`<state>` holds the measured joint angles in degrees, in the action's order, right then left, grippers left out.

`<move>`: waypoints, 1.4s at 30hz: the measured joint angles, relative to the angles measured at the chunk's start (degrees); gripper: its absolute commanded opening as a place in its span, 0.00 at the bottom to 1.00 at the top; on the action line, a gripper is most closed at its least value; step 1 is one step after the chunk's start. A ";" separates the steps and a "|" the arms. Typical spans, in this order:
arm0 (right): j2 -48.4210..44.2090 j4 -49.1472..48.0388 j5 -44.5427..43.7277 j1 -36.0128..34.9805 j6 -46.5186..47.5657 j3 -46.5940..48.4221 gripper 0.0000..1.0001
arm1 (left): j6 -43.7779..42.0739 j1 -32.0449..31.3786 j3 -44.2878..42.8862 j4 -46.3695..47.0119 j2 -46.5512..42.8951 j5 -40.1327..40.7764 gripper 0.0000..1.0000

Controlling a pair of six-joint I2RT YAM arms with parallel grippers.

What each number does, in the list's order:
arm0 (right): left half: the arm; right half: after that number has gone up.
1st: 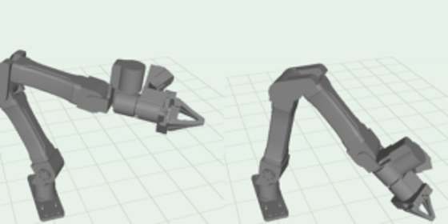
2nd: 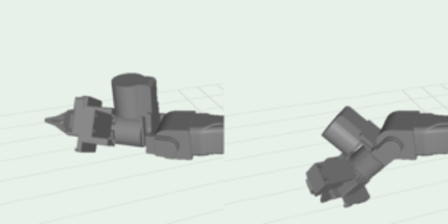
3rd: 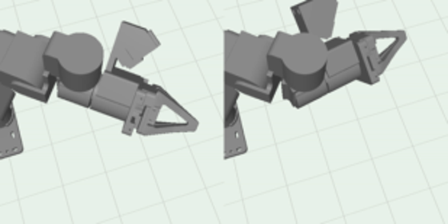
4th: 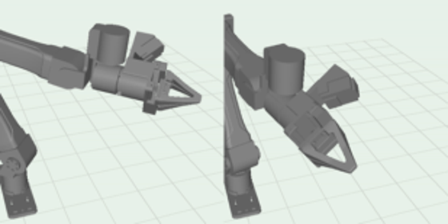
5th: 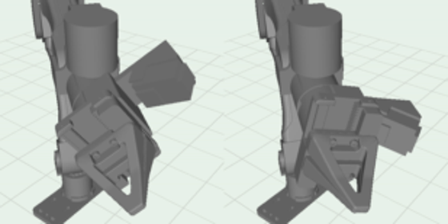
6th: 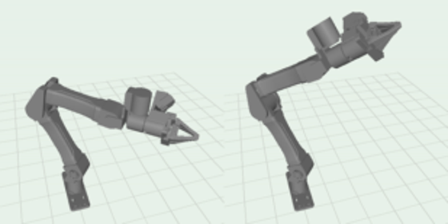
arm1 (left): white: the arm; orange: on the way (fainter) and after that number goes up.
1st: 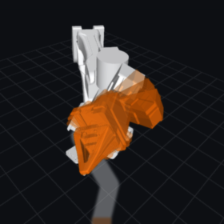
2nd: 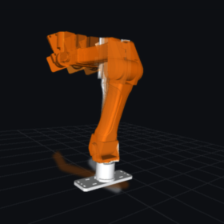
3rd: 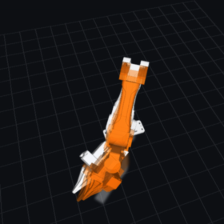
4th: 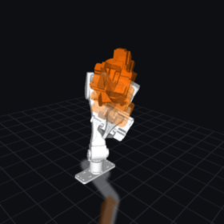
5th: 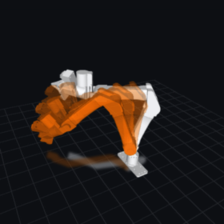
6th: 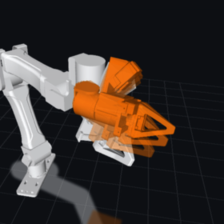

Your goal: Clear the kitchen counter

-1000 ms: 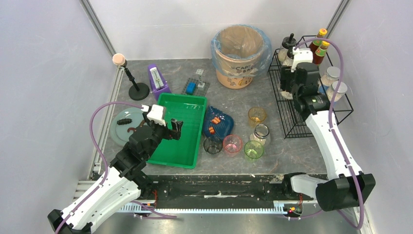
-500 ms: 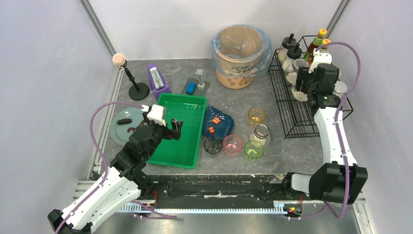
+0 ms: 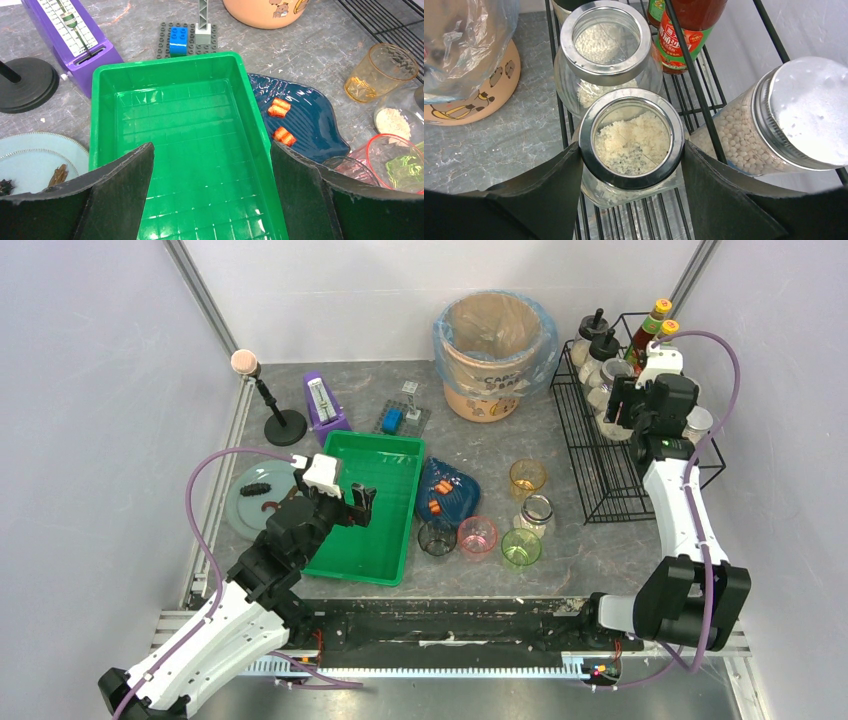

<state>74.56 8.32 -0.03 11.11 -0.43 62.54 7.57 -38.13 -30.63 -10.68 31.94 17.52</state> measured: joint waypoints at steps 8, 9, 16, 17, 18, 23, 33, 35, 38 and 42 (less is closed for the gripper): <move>0.74 1.33 0.02 0.37 -1.99 1.33 0.33 | -0.02 0.00 0.00 0.04 0.02 0.00 0.91; 0.96 1.88 0.02 0.39 -2.21 1.79 0.34 | -0.02 0.00 0.00 0.04 0.02 0.00 0.91; 1.95 4.15 0.61 0.57 -2.75 3.65 0.64 | -0.02 0.00 0.00 0.02 0.00 0.02 0.91; 2.01 4.37 0.68 0.61 -2.78 3.82 0.67 | -0.02 0.00 0.00 0.02 -0.02 0.00 0.91; 2.12 4.72 0.74 0.63 -2.78 4.07 0.70 | -0.02 0.00 0.00 0.02 -0.04 0.00 0.91; 2.14 5.14 1.75 0.57 -3.28 4.37 0.91 | -0.02 0.00 0.00 0.02 -0.11 0.00 0.91; -1.95 9.46 2.34 -0.09 -4.09 5.35 0.98 | -0.02 0.00 0.00 0.02 -0.79 0.00 0.91; -4.31 10.80 2.36 -0.11 -4.87 5.79 0.98 | -0.02 0.00 0.00 0.02 -1.03 -0.02 0.91; -7.80 12.83 2.36 -0.35 -6.29 6.29 0.98 | -0.02 0.00 0.00 0.04 -1.18 -0.02 0.91; -12.20 17.29 2.36 -2.01 -7.91 6.32 0.98 | -0.02 0.00 0.00 0.02 -1.31 -0.02 0.91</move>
<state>62.37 25.61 2.33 9.10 -8.34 68.86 7.55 -38.13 -30.63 -10.66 30.63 17.50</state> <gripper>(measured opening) 0.979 0.913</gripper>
